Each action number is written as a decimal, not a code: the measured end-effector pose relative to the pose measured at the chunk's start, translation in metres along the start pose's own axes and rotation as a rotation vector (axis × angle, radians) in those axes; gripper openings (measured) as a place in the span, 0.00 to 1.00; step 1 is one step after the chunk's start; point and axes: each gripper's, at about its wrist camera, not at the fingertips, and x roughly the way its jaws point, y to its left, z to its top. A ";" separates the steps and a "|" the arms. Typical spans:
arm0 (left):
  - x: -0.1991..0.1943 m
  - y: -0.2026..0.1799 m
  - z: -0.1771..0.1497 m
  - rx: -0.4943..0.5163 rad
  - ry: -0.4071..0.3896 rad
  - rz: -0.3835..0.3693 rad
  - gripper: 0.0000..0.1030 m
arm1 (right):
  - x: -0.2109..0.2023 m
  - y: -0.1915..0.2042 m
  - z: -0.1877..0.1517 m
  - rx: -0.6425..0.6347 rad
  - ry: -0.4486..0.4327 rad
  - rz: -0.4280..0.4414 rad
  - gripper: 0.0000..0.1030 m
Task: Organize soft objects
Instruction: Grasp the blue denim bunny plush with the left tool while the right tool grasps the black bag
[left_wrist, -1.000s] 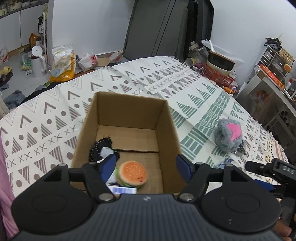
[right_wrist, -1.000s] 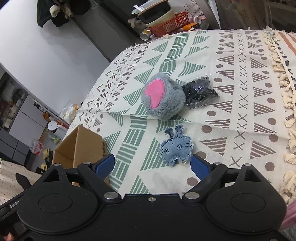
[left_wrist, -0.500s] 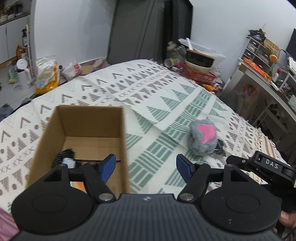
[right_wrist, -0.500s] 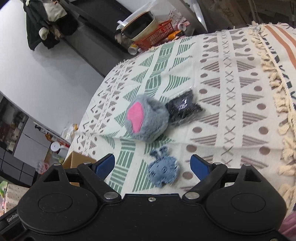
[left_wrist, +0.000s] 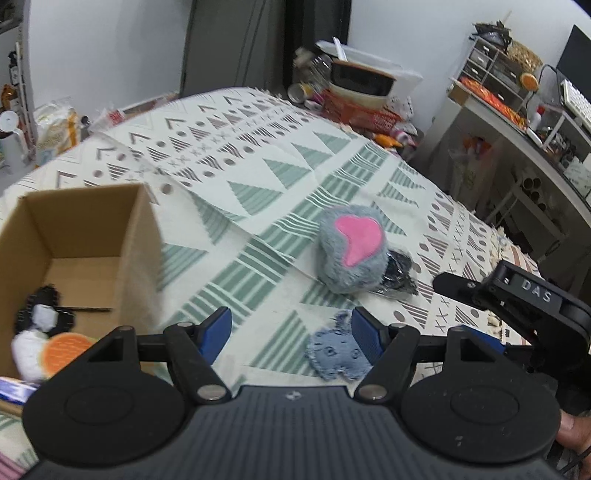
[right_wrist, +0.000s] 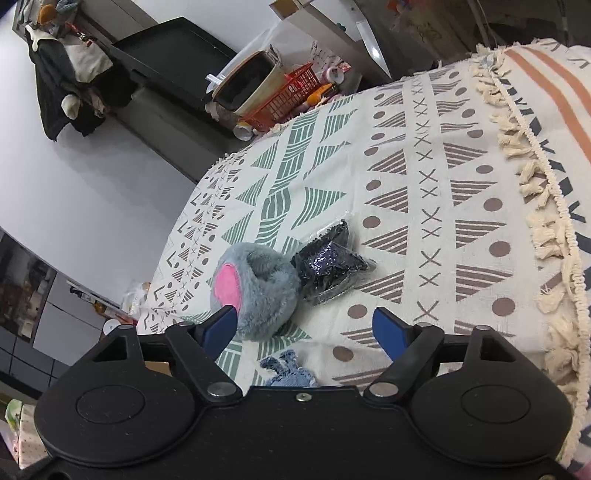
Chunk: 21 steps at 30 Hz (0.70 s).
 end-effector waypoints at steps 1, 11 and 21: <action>0.005 -0.003 -0.001 0.004 0.008 -0.007 0.68 | 0.003 -0.002 0.001 -0.003 -0.001 -0.002 0.75; 0.058 -0.018 -0.013 -0.024 0.120 -0.053 0.65 | 0.031 -0.010 0.007 -0.012 0.002 -0.014 0.73; 0.092 -0.025 -0.021 -0.030 0.178 -0.051 0.48 | 0.054 -0.019 0.010 0.011 0.018 -0.026 0.73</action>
